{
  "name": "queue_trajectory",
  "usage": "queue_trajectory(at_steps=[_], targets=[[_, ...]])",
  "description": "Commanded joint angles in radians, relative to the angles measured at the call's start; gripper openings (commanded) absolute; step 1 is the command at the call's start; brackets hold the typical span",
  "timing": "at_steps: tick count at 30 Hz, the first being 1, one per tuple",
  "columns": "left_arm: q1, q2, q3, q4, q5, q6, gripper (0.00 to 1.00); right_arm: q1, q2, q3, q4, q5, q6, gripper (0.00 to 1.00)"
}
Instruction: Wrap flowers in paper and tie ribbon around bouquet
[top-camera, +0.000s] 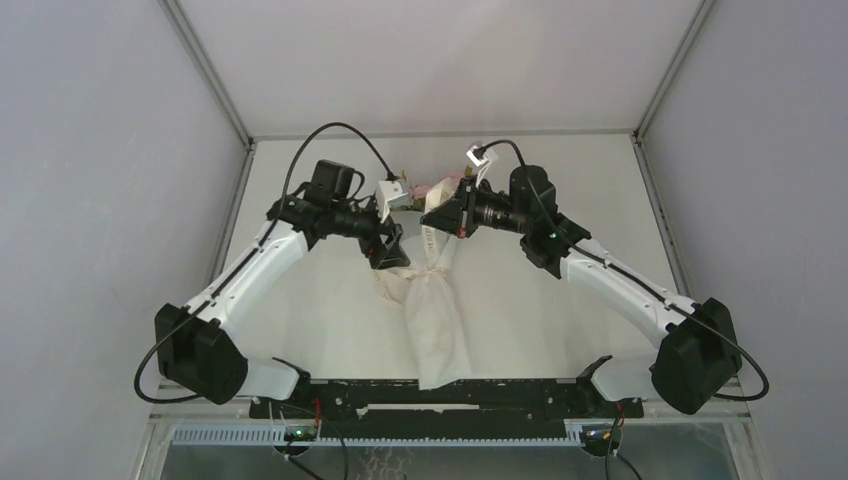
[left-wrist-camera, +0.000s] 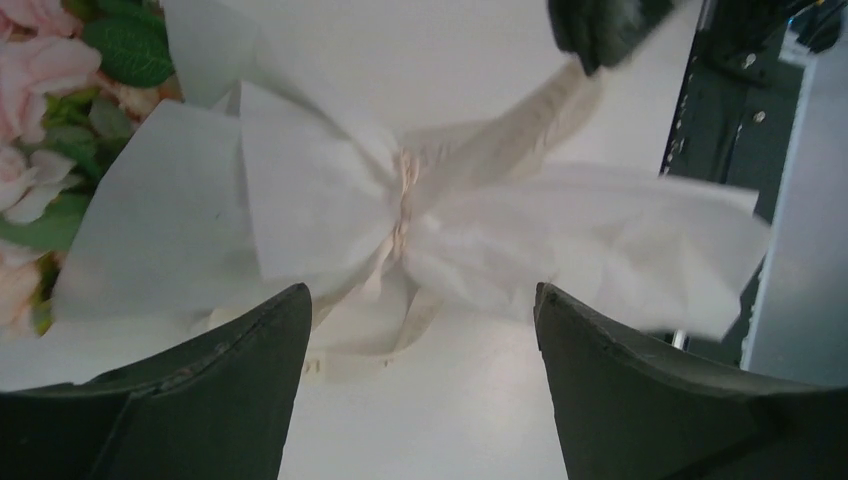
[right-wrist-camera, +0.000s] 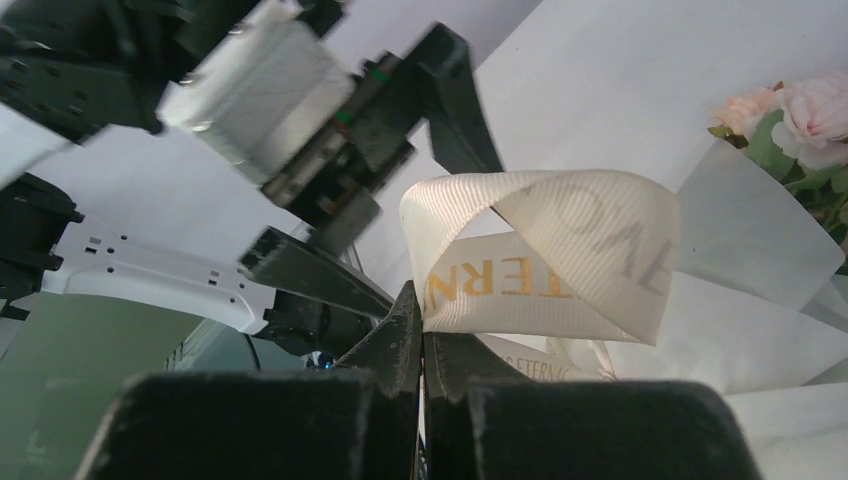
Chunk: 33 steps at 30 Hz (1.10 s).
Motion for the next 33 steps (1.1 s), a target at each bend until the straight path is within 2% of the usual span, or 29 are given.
queue_trajectory(at_steps=[1, 5, 8, 9, 12, 13, 14, 16, 17, 19, 22, 26, 30, 33], targets=[[-0.042, 0.038, -0.099, 0.443, 0.119, -0.275, 0.86, 0.012, -0.006, 0.051, 0.116, 0.018, 0.037, 0.00], [-0.056, 0.087, -0.146, 0.600, 0.185, -0.370, 0.85, 0.015, -0.006, 0.049, 0.107, 0.028, 0.038, 0.00], [-0.080, 0.119, -0.145, 0.613, 0.197, -0.372, 0.77, 0.015, -0.005, 0.044, 0.113, 0.034, 0.037, 0.00], [-0.083, 0.126, -0.144, 0.614, 0.198, -0.375, 0.67, 0.015, -0.003, 0.044, 0.117, 0.031, 0.039, 0.00], [-0.083, 0.147, -0.127, 0.605, 0.207, -0.390, 0.18, 0.017, 0.004, 0.045, 0.100, 0.033, 0.040, 0.01], [-0.084, 0.147, -0.123, 0.592, 0.208, -0.385, 0.05, 0.016, 0.000, 0.045, 0.070, 0.048, 0.032, 0.07], [-0.083, 0.142, -0.125, 0.589, 0.202, -0.382, 0.01, 0.016, -0.006, 0.045, 0.020, 0.075, 0.021, 0.19], [-0.082, 0.134, -0.135, 0.593, 0.185, -0.378, 0.00, 0.017, -0.035, 0.029, -0.086, 0.162, -0.008, 0.39], [-0.082, 0.131, -0.142, 0.602, 0.173, -0.385, 0.00, 0.016, -0.054, 0.006, -0.121, 0.216, -0.018, 0.45], [-0.082, 0.136, -0.151, 0.627, 0.147, -0.408, 0.00, 0.017, -0.098, -0.059, -0.210, 0.308, -0.031, 0.52], [-0.075, 0.160, -0.151, 0.650, 0.122, -0.437, 0.00, 0.023, -0.152, -0.187, -0.248, 0.366, -0.020, 0.56], [-0.065, 0.197, -0.141, 0.688, 0.126, -0.491, 0.00, 0.076, -0.160, -0.375, -0.098, 0.304, 0.051, 0.52], [-0.065, 0.222, -0.116, 0.717, 0.138, -0.521, 0.00, 0.162, -0.035, -0.421, 0.031, 0.277, 0.050, 0.38], [-0.065, 0.229, -0.064, 0.704, 0.167, -0.548, 0.00, 0.162, 0.090, -0.420, 0.080, 0.265, 0.074, 0.26]])
